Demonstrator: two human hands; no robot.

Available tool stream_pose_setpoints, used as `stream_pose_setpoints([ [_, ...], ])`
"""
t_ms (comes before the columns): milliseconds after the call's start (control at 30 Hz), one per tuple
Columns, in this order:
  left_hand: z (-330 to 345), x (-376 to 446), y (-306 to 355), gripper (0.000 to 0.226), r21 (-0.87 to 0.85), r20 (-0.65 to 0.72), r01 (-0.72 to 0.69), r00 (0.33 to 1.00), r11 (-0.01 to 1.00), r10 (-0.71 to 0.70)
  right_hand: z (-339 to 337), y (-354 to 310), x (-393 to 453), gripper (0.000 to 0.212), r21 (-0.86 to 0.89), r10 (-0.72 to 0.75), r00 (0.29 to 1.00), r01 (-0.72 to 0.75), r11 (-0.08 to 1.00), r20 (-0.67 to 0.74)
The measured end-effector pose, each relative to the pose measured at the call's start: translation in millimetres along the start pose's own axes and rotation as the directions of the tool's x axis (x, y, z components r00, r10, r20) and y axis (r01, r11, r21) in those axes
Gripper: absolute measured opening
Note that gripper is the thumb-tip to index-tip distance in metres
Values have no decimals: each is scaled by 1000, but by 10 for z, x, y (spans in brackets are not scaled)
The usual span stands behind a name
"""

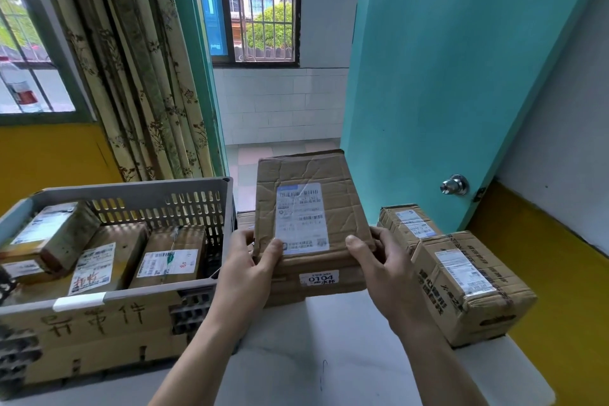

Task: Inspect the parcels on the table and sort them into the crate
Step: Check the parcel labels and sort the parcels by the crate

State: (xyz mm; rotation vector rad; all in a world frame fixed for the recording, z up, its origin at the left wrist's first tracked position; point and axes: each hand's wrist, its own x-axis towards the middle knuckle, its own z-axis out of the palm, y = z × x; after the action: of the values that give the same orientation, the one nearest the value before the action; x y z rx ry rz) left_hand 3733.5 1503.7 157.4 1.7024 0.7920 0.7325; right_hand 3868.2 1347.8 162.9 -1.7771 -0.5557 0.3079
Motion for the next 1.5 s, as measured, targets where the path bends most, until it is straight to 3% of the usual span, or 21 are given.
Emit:
stream_pose_setpoints([
  [200, -7, -39, -69, 34, -76, -38, 7, 999, 997, -10, -23, 122, 51, 53, 173, 53, 992, -73, 982, 116],
  [400, 5, -51, -109, 37, -88, -26, 24, 999, 996, -27, 56, 135, 54, 57, 144, 41, 996, -52, 988, 75],
  [533, 12, -11, -89, 46, 147, -5, -50, 999, 988, 52, 75, 69, 33, 67, 63, -35, 998, 38, 997, -60],
  [633, 81, -42, -45, 37, 262, -14, -70, 997, 962, 77, 142, 39, -19, 63, -1, -128, 988, 128, 992, -87],
  [733, 174, -85, 26, 51, 372, 0, -70, 997, 926, 75, 176, 48, -43, 70, -70, -194, 972, 186, 980, -136],
  [833, 221, -102, 146, 69, 269, 35, -54, 998, 962, 47, 242, 64, -78, 75, -170, -246, 956, 218, 961, -159],
  [967, 272, -87, 232, 100, 178, 91, -59, 995, 982, 43, 304, 109, -115, 74, -238, -273, 958, 247, 939, -84],
  [1100, 273, -70, 225, 83, 109, 113, -10, 994, 994, -2, 249, 106, -120, 62, -175, -295, 955, 286, 942, -28],
  [1233, 202, -36, 137, 73, -64, 139, 86, 987, 994, -76, 159, 26, -31, 35, -55, -223, 967, 218, 974, -126],
  [1333, 189, -24, 96, 72, -157, 171, 95, 983, 983, -67, 85, 37, 68, 53, 97, -83, 985, 98, 990, -151],
  [1500, 190, -16, 91, 70, -193, 192, 73, 981, 979, -36, 69, 51, 108, 38, 181, 3, 995, 15, 983, -98],
])
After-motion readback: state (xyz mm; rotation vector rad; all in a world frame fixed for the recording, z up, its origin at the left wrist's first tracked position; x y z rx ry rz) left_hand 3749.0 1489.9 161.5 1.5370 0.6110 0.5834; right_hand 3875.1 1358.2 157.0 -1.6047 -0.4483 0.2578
